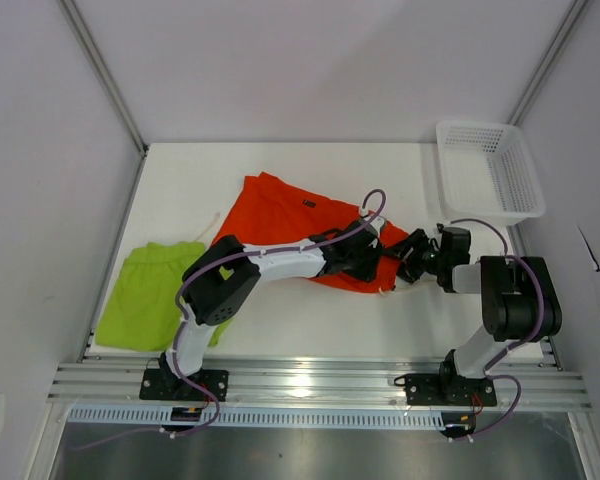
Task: Fold and stack the shorts
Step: Fold the shorts
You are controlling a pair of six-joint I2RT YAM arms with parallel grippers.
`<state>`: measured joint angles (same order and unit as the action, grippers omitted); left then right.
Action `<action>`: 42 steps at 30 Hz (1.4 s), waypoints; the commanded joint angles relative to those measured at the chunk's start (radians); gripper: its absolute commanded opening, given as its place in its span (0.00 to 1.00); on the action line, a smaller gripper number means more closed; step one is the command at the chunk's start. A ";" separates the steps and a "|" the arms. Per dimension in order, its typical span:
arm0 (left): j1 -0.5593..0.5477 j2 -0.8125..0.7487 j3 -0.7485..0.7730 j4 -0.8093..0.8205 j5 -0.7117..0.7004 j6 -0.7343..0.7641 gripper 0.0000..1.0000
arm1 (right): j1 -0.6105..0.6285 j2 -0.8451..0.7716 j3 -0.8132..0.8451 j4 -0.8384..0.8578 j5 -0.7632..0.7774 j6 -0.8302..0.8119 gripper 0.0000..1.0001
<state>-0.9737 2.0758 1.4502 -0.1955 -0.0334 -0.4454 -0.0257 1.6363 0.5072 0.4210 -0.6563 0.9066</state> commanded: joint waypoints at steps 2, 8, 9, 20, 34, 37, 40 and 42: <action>-0.003 0.024 -0.020 0.048 0.056 -0.007 0.52 | 0.061 0.045 0.008 -0.056 0.096 -0.018 0.60; -0.003 0.033 -0.059 0.096 0.101 -0.004 0.52 | 0.072 0.049 0.046 -0.065 0.132 -0.041 0.53; -0.002 0.030 -0.063 0.108 0.115 -0.006 0.52 | 0.070 0.048 0.056 -0.085 0.139 -0.051 0.52; 0.045 -0.138 -0.083 0.070 0.170 -0.029 0.68 | 0.072 -0.013 0.220 -0.444 0.244 -0.288 0.00; 0.332 -0.437 -0.342 0.065 0.101 -0.021 0.79 | -0.005 -0.010 0.565 -0.990 0.426 -0.560 0.00; 0.351 -0.441 -0.402 0.108 0.070 -0.041 0.80 | 0.023 -0.026 0.620 -1.050 0.523 -0.561 0.00; 0.356 -0.425 -0.458 0.174 0.081 -0.062 0.79 | 0.023 -0.046 0.660 -1.079 0.512 -0.563 0.00; 0.356 -0.408 -0.473 0.189 0.087 -0.073 0.79 | 0.050 -0.049 0.700 -1.100 0.500 -0.569 0.00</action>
<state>-0.6212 1.6642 0.9955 -0.0895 0.0628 -0.4816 0.0044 1.6341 1.1278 -0.6071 -0.1913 0.3691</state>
